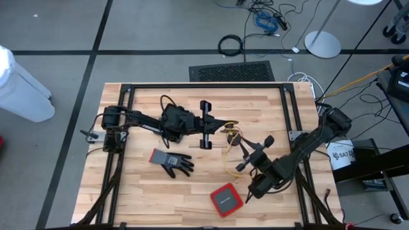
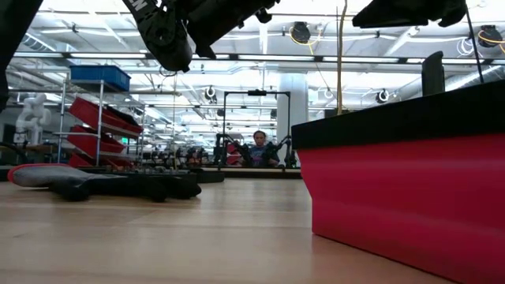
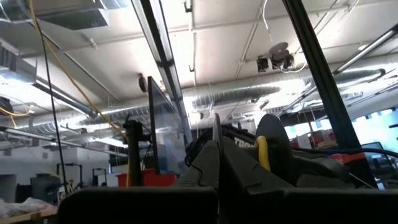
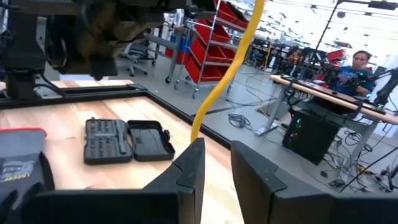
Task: Coil cords
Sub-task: Coil the yellow wire onto the spool
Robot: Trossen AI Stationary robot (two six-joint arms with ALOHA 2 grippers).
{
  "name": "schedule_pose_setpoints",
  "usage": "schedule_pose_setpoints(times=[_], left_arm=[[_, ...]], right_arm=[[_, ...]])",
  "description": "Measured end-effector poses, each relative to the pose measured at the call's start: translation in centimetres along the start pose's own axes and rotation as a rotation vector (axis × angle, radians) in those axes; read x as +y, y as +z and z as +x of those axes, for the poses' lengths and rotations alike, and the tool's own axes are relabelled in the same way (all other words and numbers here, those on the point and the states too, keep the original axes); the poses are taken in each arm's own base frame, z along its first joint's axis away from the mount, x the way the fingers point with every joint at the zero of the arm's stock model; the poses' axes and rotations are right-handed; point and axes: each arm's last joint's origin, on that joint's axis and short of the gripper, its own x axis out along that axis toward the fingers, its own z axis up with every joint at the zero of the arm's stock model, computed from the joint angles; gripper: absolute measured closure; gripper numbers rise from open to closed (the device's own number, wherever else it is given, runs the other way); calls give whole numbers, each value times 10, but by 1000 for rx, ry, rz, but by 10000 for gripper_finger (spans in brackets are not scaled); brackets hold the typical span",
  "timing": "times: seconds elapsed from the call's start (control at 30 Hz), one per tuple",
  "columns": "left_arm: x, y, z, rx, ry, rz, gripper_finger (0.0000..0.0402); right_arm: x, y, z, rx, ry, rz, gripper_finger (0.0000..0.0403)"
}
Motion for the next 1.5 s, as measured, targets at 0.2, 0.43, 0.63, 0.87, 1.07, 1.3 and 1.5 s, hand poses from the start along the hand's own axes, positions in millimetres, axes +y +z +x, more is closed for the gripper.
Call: schedule_pose_setpoints(times=[0.2,0.43,0.63,0.87,1.07,1.3,1.5], left_arm=[[0,0,0,1,1,0,402],[-1,-3,0,30,-37,9,402],[-6,-15,-3,118,-227,48,402],[-22,-17,-9,113,-299,109,402],[-37,-17,-15,103,-388,92,402],[-40,-18,-18,111,-369,110,401],[-40,-14,-17,74,-369,109,402]], right_arm=[[1,0,5,-5,-21,10,339],[2,0,3,-7,-13,15,339],[4,-3,-21,34,97,-88,339],[2,-9,-43,123,211,-104,339],[2,-12,-56,194,282,-59,339],[10,-22,-55,137,242,-25,339],[25,-47,-29,133,126,-90,339]])
